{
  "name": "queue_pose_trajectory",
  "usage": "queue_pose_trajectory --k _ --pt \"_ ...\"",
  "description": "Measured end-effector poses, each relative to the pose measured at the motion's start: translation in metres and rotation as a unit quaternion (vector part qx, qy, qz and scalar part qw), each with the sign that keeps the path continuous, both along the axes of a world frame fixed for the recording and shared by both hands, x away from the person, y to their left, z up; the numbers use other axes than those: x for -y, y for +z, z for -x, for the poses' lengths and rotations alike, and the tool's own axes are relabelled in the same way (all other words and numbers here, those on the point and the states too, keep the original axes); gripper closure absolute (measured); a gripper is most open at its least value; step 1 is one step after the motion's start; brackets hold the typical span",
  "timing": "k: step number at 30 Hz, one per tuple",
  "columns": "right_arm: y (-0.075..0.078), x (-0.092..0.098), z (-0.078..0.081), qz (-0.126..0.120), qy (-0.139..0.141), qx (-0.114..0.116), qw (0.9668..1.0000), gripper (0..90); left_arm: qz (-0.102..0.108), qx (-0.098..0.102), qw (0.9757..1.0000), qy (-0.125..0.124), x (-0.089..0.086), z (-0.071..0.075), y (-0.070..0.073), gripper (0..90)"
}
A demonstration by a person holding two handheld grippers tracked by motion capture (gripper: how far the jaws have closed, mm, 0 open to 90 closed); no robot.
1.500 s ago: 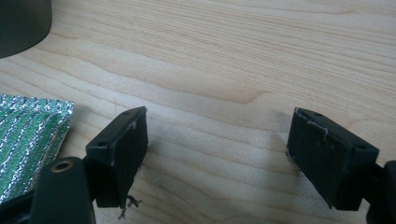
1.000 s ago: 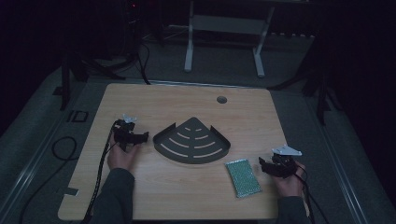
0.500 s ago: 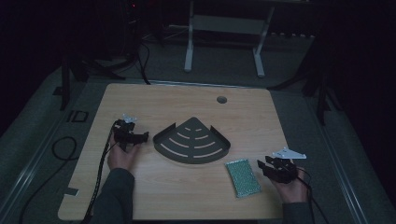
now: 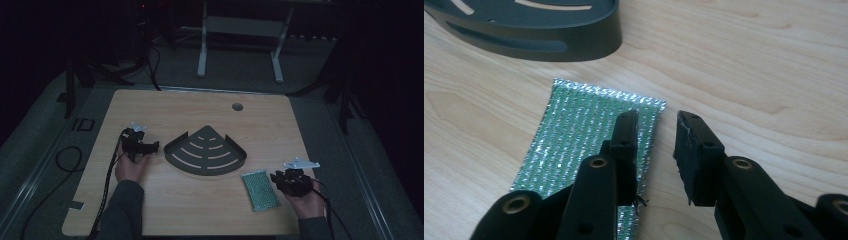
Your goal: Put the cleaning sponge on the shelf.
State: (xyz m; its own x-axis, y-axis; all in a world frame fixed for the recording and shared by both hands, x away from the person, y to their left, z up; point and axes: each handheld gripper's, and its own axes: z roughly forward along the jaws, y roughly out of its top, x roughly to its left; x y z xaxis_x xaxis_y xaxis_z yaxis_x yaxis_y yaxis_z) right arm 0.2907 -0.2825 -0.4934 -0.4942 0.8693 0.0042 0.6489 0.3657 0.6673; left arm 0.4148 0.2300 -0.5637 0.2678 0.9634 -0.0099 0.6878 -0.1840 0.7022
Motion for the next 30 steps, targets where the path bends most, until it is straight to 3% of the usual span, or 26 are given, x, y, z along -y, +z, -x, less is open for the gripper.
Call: queue_pose_trajectory --k 5,18,30 --pt "-0.002 -0.008 -0.005 0.001 -0.010 -0.041 0.9991 71.6 0.000 0.000 1.0000 0.000 0.000 0.000 0.000 9.7" --pt "-0.005 -0.009 -0.014 0.012 -0.022 -0.103 0.9944 72.6 0.000 0.000 1.0000 0.000 0.000 0.000 0.000 9.7" --pt "-0.008 -0.010 -0.021 0.012 -0.028 -0.134 0.9905 73.7 0.000 0.000 1.0000 0.000 0.000 0.000 0.000 9.7"
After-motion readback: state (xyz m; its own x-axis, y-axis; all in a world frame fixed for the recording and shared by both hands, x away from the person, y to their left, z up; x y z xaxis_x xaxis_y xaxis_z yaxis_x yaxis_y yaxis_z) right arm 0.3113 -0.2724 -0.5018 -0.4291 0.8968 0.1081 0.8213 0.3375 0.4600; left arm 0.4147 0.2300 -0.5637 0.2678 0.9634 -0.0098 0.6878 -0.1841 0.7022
